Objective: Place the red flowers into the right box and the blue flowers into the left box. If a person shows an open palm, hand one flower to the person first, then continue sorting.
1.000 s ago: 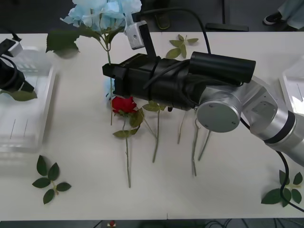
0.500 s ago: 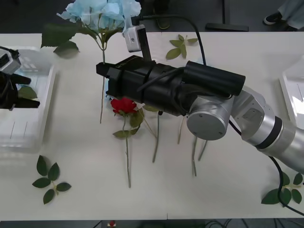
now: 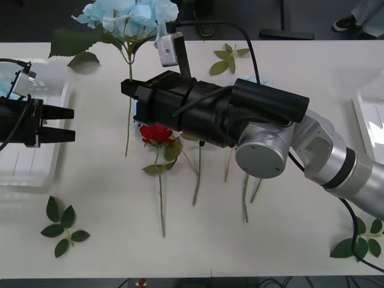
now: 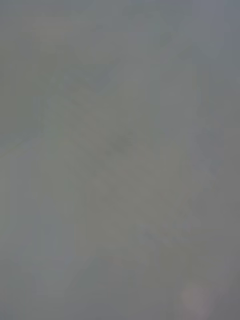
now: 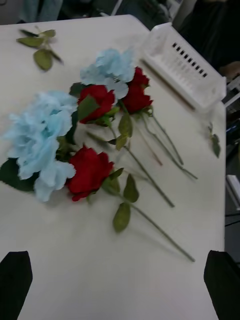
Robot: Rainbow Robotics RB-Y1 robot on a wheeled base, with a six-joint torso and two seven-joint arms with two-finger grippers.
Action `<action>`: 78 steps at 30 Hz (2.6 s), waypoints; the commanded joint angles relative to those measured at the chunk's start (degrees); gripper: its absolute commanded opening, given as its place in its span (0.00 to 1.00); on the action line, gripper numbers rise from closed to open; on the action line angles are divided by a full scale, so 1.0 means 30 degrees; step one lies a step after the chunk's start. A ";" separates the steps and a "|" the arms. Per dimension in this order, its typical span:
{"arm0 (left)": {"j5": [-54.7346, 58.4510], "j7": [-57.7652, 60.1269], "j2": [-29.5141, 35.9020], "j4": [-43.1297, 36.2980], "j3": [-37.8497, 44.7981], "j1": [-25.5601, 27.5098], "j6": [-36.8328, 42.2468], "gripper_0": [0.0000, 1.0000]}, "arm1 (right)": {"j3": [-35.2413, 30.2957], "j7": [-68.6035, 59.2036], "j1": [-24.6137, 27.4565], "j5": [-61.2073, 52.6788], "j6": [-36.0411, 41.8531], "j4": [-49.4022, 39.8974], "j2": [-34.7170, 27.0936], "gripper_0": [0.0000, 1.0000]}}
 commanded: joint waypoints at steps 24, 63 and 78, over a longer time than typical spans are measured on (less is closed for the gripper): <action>0.2796 0.5156 -0.1986 -0.0939 0.0207 -0.0661 0.1839 1.00 | -0.0173 -0.0654 -0.0421 -0.0076 -0.0097 -0.0352 0.0287 0.00; 0.2650 0.5302 -0.1986 -0.1056 0.0412 -0.0661 0.1839 1.00 | -0.6208 -0.1680 -0.0363 -0.1131 0.1134 -0.2783 -0.8532 0.00; 0.2650 0.5302 -0.1986 -0.1056 0.0412 -0.0661 0.1839 1.00 | -0.6501 -0.1856 -0.2941 0.2883 -0.0155 0.2754 -0.5690 0.00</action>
